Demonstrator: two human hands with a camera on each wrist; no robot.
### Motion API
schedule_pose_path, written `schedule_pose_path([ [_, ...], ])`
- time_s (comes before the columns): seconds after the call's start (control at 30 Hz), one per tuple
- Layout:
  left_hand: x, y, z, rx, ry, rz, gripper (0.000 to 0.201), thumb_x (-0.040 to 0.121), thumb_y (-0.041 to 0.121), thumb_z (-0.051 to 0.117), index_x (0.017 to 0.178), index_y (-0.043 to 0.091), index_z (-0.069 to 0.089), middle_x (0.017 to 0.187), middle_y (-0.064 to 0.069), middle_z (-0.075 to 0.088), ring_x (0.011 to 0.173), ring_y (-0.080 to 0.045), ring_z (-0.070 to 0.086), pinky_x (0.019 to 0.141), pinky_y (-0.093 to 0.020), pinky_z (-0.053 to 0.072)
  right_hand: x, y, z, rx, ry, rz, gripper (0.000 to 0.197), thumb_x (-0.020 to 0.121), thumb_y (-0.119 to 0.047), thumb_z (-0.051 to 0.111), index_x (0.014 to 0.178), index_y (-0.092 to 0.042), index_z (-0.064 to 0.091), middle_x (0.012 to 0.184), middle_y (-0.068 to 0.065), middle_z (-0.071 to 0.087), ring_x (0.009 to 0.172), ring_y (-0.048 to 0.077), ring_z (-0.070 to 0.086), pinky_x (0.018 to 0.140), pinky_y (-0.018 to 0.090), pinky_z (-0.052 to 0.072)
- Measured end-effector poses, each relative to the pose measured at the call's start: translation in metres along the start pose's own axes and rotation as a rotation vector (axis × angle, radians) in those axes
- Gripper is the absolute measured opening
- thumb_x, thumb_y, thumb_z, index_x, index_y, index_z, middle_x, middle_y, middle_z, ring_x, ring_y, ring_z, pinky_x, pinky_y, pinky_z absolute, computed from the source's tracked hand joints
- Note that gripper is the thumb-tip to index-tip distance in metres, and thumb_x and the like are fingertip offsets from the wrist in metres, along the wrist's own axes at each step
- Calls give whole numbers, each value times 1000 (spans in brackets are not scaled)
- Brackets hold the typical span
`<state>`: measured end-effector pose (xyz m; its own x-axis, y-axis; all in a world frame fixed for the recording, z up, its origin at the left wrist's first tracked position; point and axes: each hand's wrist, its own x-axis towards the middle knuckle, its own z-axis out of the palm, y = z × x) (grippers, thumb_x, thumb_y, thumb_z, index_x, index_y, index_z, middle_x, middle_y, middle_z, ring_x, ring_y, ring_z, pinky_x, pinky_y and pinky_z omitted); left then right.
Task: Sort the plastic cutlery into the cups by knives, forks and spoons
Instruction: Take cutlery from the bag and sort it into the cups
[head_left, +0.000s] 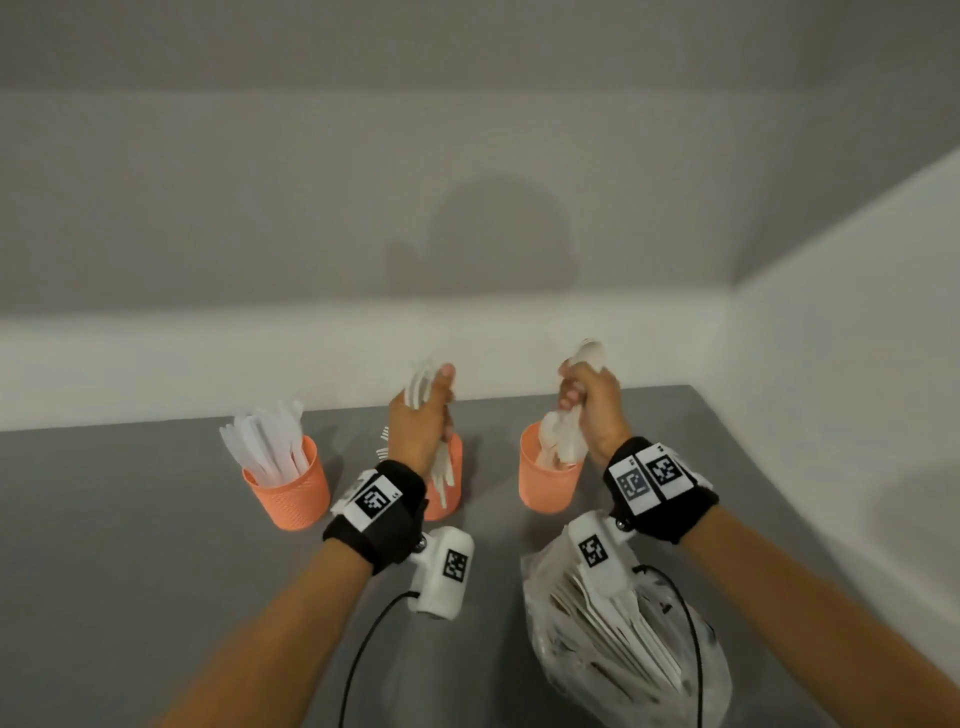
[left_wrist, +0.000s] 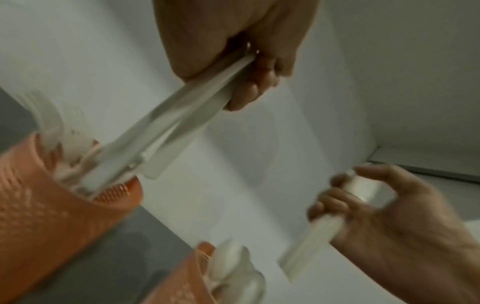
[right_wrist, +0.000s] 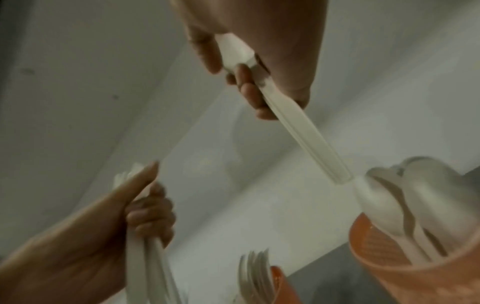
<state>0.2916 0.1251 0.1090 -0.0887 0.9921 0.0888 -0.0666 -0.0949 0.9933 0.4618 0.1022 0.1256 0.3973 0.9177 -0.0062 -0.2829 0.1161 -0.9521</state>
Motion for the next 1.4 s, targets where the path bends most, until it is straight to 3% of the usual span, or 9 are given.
schedule_pose_path([
  [0.17,44,-6,-14,-89,198,76,40,91,35,55,58,14,46,35,5,47,36,-8,45,48,-24,42,36,9,-9,17,112,-84,34,88,-24,61,60,-15,43,38,-12,40,35,3,31,44,18,31],
  [0.47,55,-65,3,-6,150,33,29,88,19,62,66,5,51,54,-6,50,44,-7,48,52,-21,46,53,79,-21,-245,188,46,40,82,-32,62,49,-18,45,37,-8,42,41,13,42,60,34,39],
  [0.6,49,-99,2,167,128,50,18,82,7,67,76,18,55,65,-2,57,60,-18,55,66,-29,49,46,91,-24,-431,126,-14,21,81,-24,62,62,-20,55,56,3,58,55,21,52,63,30,45],
  [0.7,44,-107,2,337,119,180,18,84,0,62,94,13,54,76,10,54,69,-6,52,66,-2,39,44,94,-26,-564,75,-130,18,84,-20,54,75,-35,55,80,16,66,70,26,60,70,32,49],
  [0.83,52,-119,-6,575,-16,364,20,88,8,51,104,3,61,89,-7,57,79,-18,54,75,-17,38,44,97,-28,-779,-1,-245,22,87,-18,43,100,-24,59,95,11,66,89,30,60,85,39,48],
  [1.0,54,-117,-12,1064,-140,530,21,75,6,54,89,3,69,87,-17,64,77,-36,63,69,-38,51,45,91,-29,-1298,-2,-262,40,89,0,43,127,-8,52,142,14,41,136,27,32,111,33,22],
  [1.1,52,-107,-7,1262,-156,504,44,88,27,35,107,-1,64,109,-20,63,104,-39,60,96,-47,42,43,90,-29,-1639,-19,-56,50,98,-23,30,145,-7,23,158,10,10,147,25,1,118,46,0],
  [1.27,59,-90,-5,1384,-193,47,78,93,58,22,146,1,16,154,-16,19,145,-30,8,116,-52,-1,39,83,-24,-1614,-81,125,72,95,-55,20,150,-13,-2,157,19,-1,146,30,-5,115,53,-3],
  [1.4,51,-69,-9,1191,-142,204,77,93,54,32,148,5,9,154,-20,17,144,-33,10,117,-51,4,29,57,-21,-1390,-59,144,74,93,-61,23,150,-20,1,157,20,1,146,30,-4,115,53,-1],
])
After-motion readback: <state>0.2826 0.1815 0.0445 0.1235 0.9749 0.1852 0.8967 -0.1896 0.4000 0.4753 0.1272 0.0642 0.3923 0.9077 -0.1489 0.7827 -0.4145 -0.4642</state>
